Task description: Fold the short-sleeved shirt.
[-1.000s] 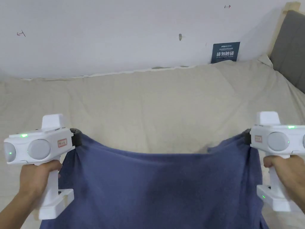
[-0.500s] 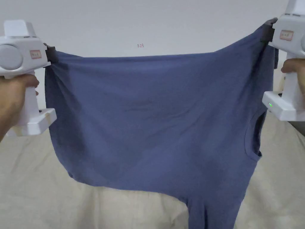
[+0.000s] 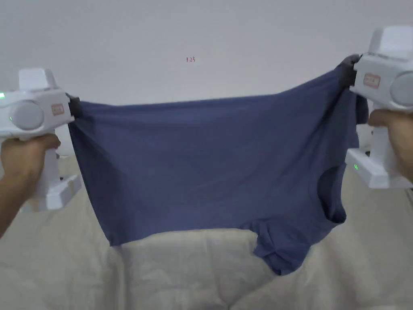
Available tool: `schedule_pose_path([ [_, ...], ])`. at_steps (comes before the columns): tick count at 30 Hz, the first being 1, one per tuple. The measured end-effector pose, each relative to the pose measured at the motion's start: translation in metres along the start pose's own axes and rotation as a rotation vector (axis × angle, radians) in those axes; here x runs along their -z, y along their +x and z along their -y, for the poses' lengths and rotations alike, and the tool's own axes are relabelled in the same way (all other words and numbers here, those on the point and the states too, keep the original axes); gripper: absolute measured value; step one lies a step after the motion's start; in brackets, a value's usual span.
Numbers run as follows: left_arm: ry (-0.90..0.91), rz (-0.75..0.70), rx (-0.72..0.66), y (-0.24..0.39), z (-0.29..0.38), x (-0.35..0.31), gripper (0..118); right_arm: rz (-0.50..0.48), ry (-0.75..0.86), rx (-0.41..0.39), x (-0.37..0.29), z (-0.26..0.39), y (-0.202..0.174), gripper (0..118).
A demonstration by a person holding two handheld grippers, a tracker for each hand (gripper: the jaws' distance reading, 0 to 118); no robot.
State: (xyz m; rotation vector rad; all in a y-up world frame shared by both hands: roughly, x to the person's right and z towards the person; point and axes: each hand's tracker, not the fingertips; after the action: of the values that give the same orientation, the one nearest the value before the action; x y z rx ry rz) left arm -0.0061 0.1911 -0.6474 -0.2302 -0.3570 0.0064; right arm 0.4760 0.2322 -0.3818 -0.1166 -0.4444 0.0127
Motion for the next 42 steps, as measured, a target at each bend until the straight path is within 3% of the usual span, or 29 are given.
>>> schedule_pose_path([
  [8,-0.299,0.018,0.022,-0.011,0.179,0.002,4,-0.042,-0.295,0.062,-0.017,0.176,-0.004,1],
  [16,-0.549,0.01,-0.054,-0.053,0.331,-0.098,4,-0.069,-0.567,0.203,-0.157,0.325,-0.016,1],
  [25,-0.675,-0.03,-0.124,-0.09,0.392,-0.242,4,-0.029,-0.722,0.302,-0.32,0.407,-0.009,1],
  [33,-0.737,-0.071,-0.114,-0.092,0.424,-0.285,4,0.025,-0.923,0.331,-0.34,0.454,0.001,1],
  [36,-0.762,-0.088,-0.1,-0.085,0.416,-0.28,5,0.054,-0.908,0.323,-0.335,0.446,-0.004,3],
  [37,-0.766,-0.089,-0.104,-0.083,0.411,-0.279,11,0.064,-0.917,0.315,-0.332,0.439,-0.005,10],
  [38,-0.77,-0.09,-0.115,-0.081,0.405,-0.279,33,0.064,-0.918,0.301,-0.331,0.43,-0.01,25],
  [39,-0.757,-0.088,-0.133,-0.078,0.397,-0.282,62,0.077,-0.893,0.249,-0.33,0.419,-0.012,46],
  [41,-0.658,-0.039,-0.174,-0.071,0.378,-0.288,113,0.076,-0.794,0.202,-0.326,0.394,-0.016,101],
  [42,-0.587,-0.027,-0.177,-0.064,0.364,-0.291,118,0.078,-0.73,0.192,-0.326,0.377,-0.021,115],
])
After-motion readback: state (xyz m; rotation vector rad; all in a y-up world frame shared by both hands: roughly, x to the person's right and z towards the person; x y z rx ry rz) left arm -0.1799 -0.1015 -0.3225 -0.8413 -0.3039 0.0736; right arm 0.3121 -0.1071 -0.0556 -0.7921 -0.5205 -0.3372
